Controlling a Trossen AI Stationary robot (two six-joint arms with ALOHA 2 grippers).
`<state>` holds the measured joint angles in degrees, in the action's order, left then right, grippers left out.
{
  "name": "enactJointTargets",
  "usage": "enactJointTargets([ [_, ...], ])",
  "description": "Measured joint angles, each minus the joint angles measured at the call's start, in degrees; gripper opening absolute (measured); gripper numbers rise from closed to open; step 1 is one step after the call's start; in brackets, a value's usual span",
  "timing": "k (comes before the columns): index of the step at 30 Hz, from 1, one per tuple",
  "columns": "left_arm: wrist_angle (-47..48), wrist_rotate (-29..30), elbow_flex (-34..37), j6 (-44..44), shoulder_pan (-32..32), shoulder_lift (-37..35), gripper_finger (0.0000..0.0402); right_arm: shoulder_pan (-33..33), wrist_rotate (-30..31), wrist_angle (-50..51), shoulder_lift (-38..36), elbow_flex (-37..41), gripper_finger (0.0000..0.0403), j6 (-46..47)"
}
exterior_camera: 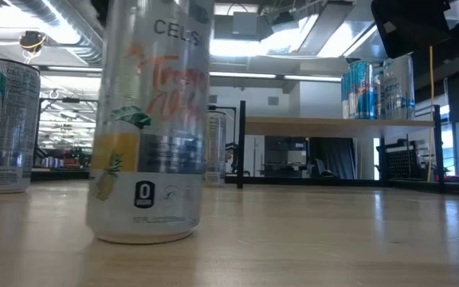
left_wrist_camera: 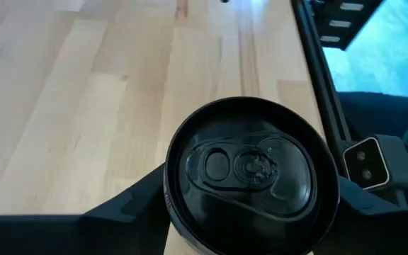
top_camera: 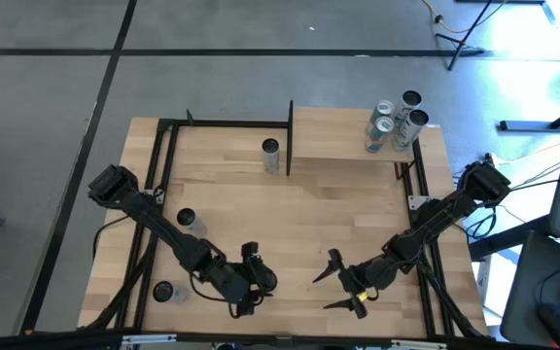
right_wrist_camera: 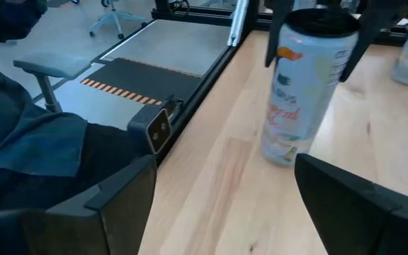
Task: Place canned beverage on shelf
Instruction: Put the white and yellow soda can on the shelf
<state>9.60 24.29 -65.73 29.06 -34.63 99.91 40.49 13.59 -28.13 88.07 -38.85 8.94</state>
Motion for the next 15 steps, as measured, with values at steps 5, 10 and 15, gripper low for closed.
enactJointTargets([
  [5, 1.1, -6.7, -1.0, -7.2, 3.8, -1.3, 0.0223, 0.0, 2.0, 0.1, -0.7, 0.0, 0.0321, -0.3],
  [10, 3.9, -11.9, -6.3, -16.6, 9.3, -4.2, 0.0223, 0.0, 5.6, 2.6, -3.6, 0.0, 0.0321, -0.3],
  [15, 13.9, -14.3, -13.6, -24.8, 15.3, -4.3, 0.0225, 0.0, 12.2, 8.3, -6.2, 0.0, 0.0321, -0.3],
])
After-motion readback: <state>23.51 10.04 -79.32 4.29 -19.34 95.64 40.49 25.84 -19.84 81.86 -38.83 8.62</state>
